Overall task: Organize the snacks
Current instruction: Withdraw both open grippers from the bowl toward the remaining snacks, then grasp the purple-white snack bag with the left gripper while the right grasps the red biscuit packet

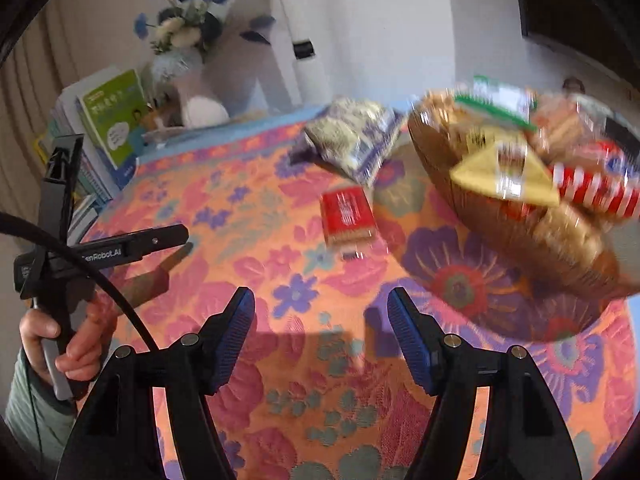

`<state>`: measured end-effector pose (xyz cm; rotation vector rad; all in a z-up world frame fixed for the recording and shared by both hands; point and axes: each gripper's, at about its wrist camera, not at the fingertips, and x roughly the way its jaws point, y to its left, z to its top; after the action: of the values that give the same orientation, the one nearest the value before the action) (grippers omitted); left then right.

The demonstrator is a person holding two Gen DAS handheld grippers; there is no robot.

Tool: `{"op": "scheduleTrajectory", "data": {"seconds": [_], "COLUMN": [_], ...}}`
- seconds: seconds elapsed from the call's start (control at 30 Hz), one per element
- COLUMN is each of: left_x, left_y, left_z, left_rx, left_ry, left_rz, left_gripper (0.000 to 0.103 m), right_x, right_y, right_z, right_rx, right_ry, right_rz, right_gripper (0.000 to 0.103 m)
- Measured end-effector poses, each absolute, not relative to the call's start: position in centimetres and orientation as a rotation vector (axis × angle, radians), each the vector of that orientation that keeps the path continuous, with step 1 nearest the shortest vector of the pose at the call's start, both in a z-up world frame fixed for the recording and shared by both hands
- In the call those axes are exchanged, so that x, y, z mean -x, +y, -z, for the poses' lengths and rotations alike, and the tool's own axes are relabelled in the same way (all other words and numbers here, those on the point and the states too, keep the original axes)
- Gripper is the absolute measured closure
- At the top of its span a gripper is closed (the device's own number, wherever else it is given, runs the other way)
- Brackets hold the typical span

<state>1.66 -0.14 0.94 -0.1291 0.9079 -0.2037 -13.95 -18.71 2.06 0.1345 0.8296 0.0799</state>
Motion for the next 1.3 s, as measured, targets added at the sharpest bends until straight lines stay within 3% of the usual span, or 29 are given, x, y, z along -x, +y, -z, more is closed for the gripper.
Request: {"op": "scheduleTrajectory", "data": {"seconds": [0.43, 0.6, 0.77, 0.93, 0.97, 1.07, 1.3], "left_x": [-1.7, -2.8, -6.5, -11.4, -12.4, -14.4, -17.5], "left_y": [-0.6, -1.3, -4.6, -8.3, -9.2, -11.4, -16.2], "left_z": [-0.9, -3.7, -8.2, -8.2, -7.8, -6.6, -3.8], "left_rx": [0.098, 0.170, 0.115, 0.083, 0.068, 0.031, -0.079], "left_ry": [0.919, 0.984, 0.902, 0.905, 0.907, 0.921, 0.946], "left_rz": [0.181, 0.300, 0.363, 0.473, 0.488, 0.519, 0.505], "left_gripper": [0.022, 0.022, 0.022, 0.022, 0.022, 0.022, 0.022], "right_x": [13.5, 12.1, 9.8, 6.8, 6.2, 5.2, 6.1], "right_y": [-19.5, -19.8, -19.1, -19.1, -19.3, -20.2, -22.3], "right_z": [-1.5, -2.6, -3.9, -2.2, -1.8, -0.5, -0.2], "right_rx": [-0.170, -0.271, -0.220, -0.227, -0.225, -0.248, -0.373], "right_ry": [0.883, 0.985, 0.909, 0.866, 0.872, 0.912, 0.881], "right_rz": [-0.046, -0.110, -0.067, 0.000, 0.012, 0.033, -0.014], "right_gripper": [0.034, 0.034, 0.033, 0.035, 0.039, 0.066, 0.069]}}
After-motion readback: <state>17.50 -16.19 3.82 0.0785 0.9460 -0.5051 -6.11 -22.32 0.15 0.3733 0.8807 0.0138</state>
